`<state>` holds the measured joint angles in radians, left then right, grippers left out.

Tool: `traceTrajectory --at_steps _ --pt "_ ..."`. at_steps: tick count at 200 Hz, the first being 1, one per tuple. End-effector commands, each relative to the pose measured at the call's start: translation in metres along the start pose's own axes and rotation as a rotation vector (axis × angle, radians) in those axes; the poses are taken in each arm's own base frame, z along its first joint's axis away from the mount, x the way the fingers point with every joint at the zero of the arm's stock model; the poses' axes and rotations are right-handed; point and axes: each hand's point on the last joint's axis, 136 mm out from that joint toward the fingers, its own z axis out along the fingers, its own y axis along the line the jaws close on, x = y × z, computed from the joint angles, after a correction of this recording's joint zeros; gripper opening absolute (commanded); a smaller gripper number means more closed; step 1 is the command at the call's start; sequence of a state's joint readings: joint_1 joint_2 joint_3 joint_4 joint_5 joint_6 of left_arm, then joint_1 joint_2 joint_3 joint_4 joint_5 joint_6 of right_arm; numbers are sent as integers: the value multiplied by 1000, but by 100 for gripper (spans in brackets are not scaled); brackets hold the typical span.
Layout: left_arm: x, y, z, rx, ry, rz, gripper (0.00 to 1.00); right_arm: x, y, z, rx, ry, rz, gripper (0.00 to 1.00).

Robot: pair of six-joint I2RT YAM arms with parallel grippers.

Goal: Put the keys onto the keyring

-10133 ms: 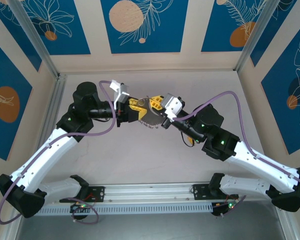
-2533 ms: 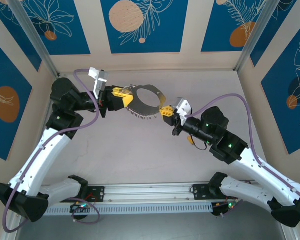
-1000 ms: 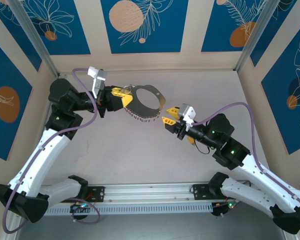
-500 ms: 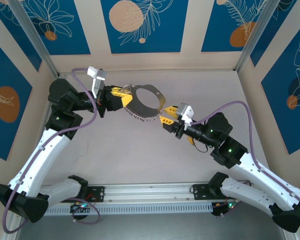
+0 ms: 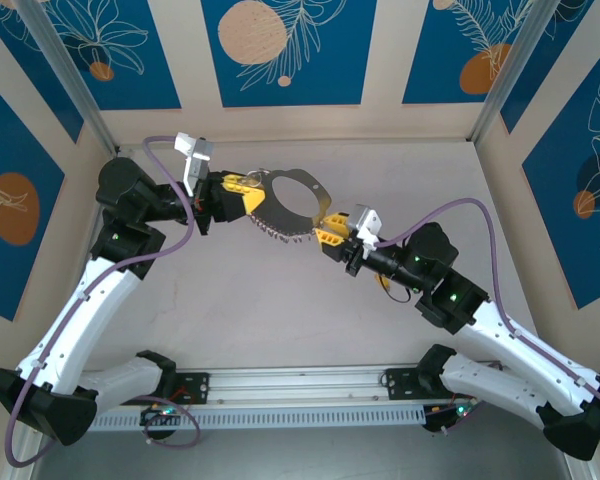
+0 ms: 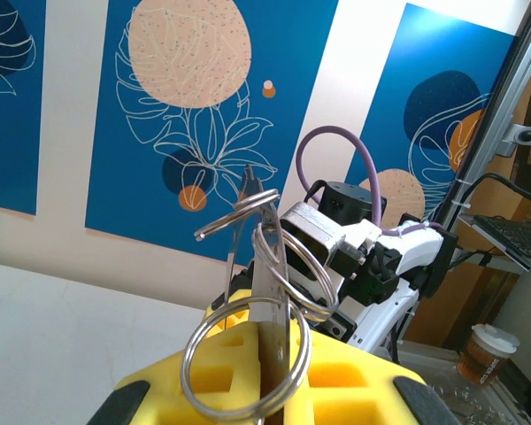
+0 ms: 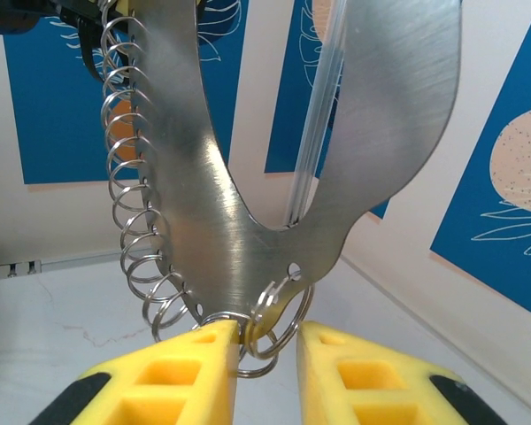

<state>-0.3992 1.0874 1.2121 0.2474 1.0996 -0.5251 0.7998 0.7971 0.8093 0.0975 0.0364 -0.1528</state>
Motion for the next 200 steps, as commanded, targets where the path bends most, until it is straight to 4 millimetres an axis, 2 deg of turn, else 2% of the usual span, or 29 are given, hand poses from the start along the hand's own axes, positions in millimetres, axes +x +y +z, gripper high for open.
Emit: traceTrajectory --at_steps 1,58,105,149,171,200 --pt "-12 -15 -5 24 -20 67 0 -17 0 -1 4 -46 -18 22" --pt "-13 -15 -7 15 -18 74 0 -20 -3 -6 24 -42 -29 14" --pt "-14 -14 -7 12 -19 75 0 -21 -6 -14 49 -36 -44 14" --pt "-14 -14 -6 18 -19 71 0 -25 -6 -12 48 -48 -56 8" --pt "-15 -15 -6 19 -22 71 0 -24 -6 -8 43 -47 -57 9" --pt "-14 -16 -7 21 -20 68 0 -25 -5 -6 34 -57 -57 18"
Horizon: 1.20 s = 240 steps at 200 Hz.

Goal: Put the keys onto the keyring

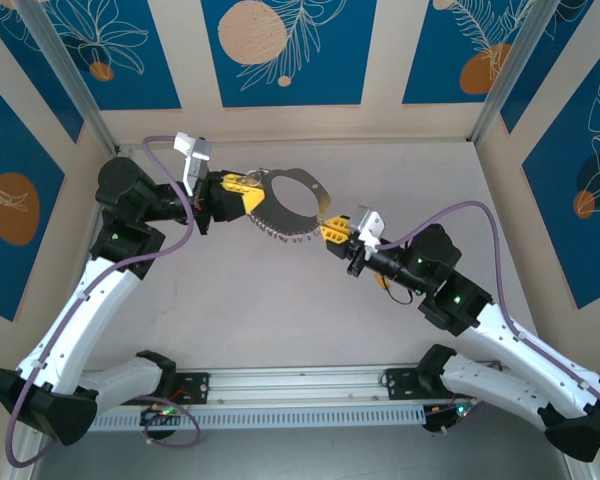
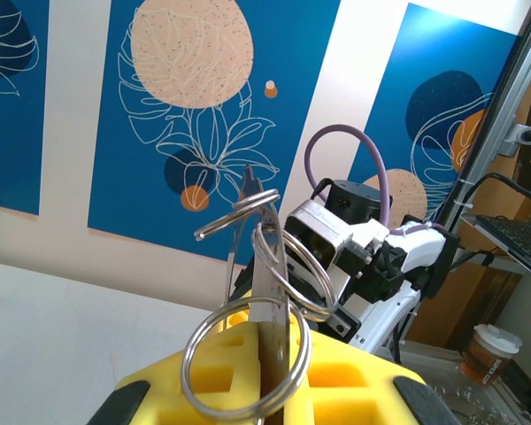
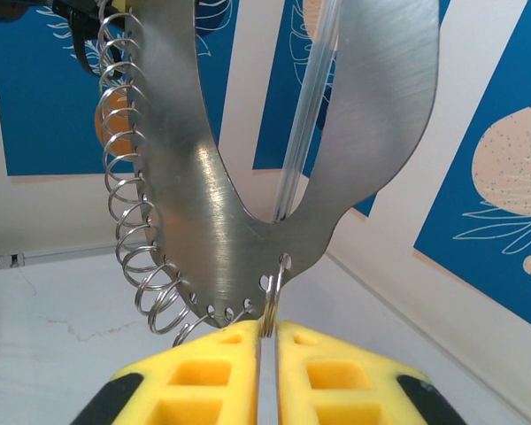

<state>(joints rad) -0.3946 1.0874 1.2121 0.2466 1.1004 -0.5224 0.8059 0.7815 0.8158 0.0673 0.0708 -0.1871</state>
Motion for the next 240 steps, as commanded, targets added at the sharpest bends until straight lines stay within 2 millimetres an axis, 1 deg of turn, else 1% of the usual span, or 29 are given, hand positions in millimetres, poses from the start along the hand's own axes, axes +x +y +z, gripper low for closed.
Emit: traceTrajectory --at_steps 1,20,52,71,91,113,145,165,190,193,197,209,218,228,240 --pt "-13 -16 -6 24 -19 64 0 -24 -3 -2 8 -69 -22 18" --pt "-13 -17 -6 25 -19 66 0 -26 -4 -1 13 -75 -22 20" --pt "-12 -18 -7 26 -19 68 0 -28 -4 0 11 -80 -24 16" --pt "-12 -17 -6 26 -18 65 0 -29 -4 0 10 -83 -23 11" --pt "-12 -18 -7 22 -19 68 0 -30 -4 0 9 -83 -28 0" --pt "-12 -16 -7 12 -19 63 0 -28 -4 -1 12 -77 -35 0" --pt "-8 -2 -7 -50 -12 41 0 -32 -6 -9 35 -79 -76 0" --pt "2 15 -8 -124 20 15 0 -44 -6 -17 32 -100 -113 0" --pt "8 24 -6 -140 32 -18 0 -60 1 -20 -14 -135 -145 0" --pt "9 24 -6 -139 33 -20 2 -61 1 -20 -20 -137 -147 0" --pt "9 25 -6 -140 33 -25 7 -64 2 -20 -26 -144 -150 0" --pt "11 24 -6 -139 35 -27 25 -68 4 -19 -43 -154 -153 0" --pt "12 24 -7 -143 39 -25 37 -70 6 -18 -53 -159 -152 0" --pt "15 25 -9 -164 45 -18 45 -71 7 -16 -63 -166 -149 0" --pt "19 27 -12 -200 62 -10 53 -73 8 -15 -77 -173 -142 0"
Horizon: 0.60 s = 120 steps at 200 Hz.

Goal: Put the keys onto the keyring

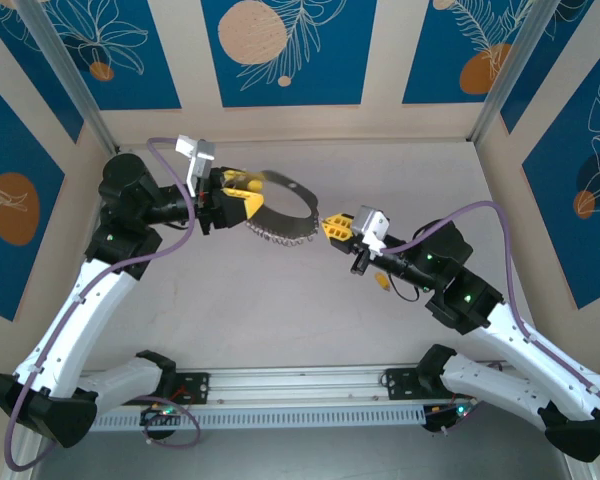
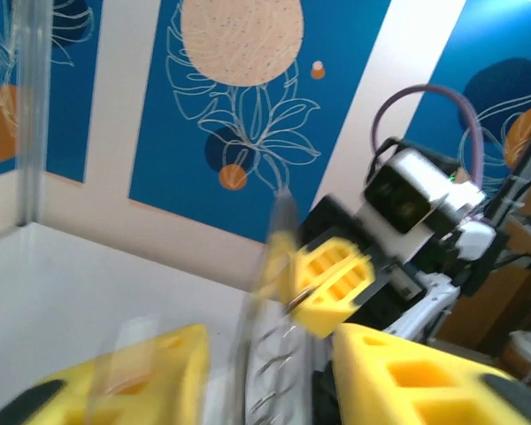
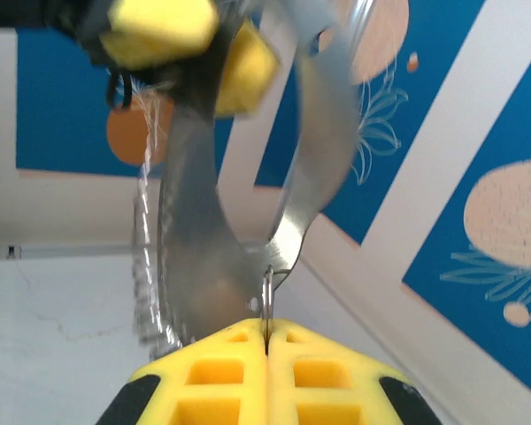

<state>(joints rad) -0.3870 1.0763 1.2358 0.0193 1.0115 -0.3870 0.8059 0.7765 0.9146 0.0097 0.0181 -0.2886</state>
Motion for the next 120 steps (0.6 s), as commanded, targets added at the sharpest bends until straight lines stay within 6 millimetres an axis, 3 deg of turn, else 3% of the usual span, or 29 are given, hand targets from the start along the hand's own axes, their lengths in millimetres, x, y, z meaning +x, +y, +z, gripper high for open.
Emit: traceTrajectory --at_steps 1,22,61,111,115,120 --pt "5 8 -6 -79 19 25 53 -37 2 -3 -34 -118 -32 0" --pt "12 14 -11 -142 47 36 58 -39 4 -1 -57 -125 -15 0" --pt "20 26 -19 -250 86 98 57 -41 6 3 -106 -125 42 0" --pt "13 23 -34 -345 129 260 61 -46 6 6 -230 -123 199 0" --pt "12 22 -34 -344 130 270 63 -47 6 6 -236 -119 208 0" --pt "11 20 -34 -341 129 284 73 -47 5 7 -237 -115 216 0"
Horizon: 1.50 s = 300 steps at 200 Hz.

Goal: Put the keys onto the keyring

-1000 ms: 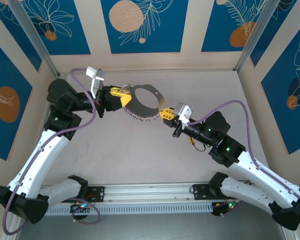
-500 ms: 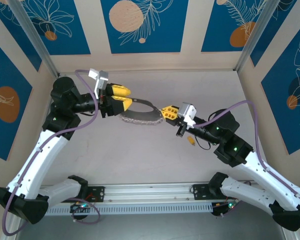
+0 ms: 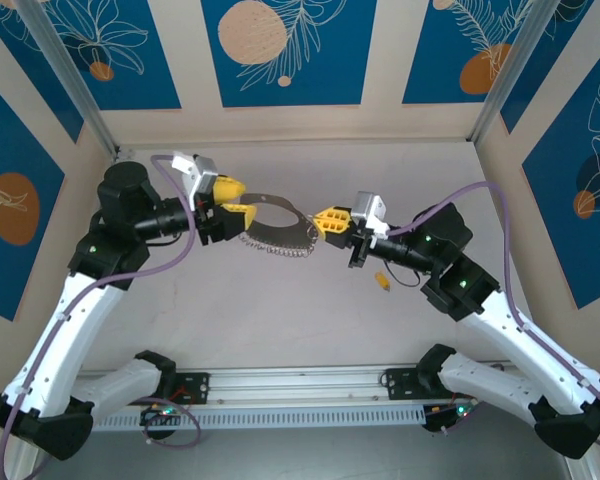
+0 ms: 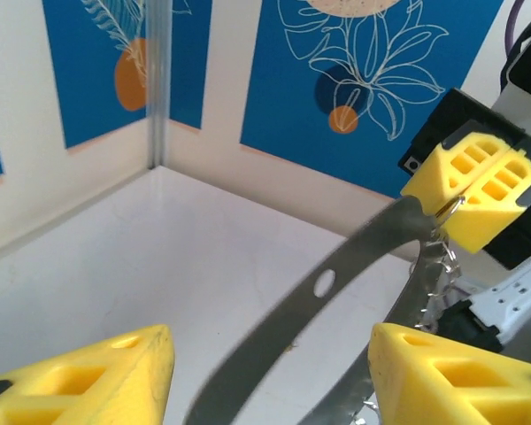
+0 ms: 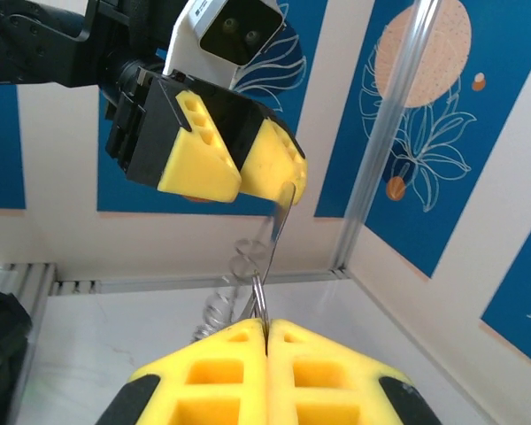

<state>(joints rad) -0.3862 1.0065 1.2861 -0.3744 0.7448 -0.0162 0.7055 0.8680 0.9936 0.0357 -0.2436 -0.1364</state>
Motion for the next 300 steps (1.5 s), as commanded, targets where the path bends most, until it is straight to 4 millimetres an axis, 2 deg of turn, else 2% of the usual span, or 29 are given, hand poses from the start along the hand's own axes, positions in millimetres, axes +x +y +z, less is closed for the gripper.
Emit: traceTrajectory --at_steps 1,8,13,25,48,77,102,122,149,192,300 --pt "-14 -1 -14 -57 -6 134 75 -30 7 -3 -85 -65 77 0" --pt "-17 -5 -15 -46 -18 161 85 -30 6 -1 -85 -55 89 0" --pt "-20 -10 -17 -33 -33 180 89 -30 4 0 -81 -49 97 0" --pt "-31 -25 -23 16 -94 233 90 -32 5 0 -85 -45 109 0" --pt "-47 -49 -26 150 -205 255 77 -33 8 1 -111 -50 123 0" --pt "-51 -59 -15 301 -240 197 55 -34 13 1 -142 -74 130 0" --pt "-55 -68 -7 416 -267 160 50 -40 18 -1 -173 -122 140 0" --pt "-50 -74 1 451 -249 156 42 -41 19 0 -179 -145 156 0" --pt "-44 -85 8 480 -218 173 40 -42 16 3 -173 -164 180 0" --pt "-33 -94 22 494 -180 192 35 -44 15 5 -178 -200 211 0" --pt "-36 -90 36 496 -185 192 34 -45 24 3 -225 -229 219 0"
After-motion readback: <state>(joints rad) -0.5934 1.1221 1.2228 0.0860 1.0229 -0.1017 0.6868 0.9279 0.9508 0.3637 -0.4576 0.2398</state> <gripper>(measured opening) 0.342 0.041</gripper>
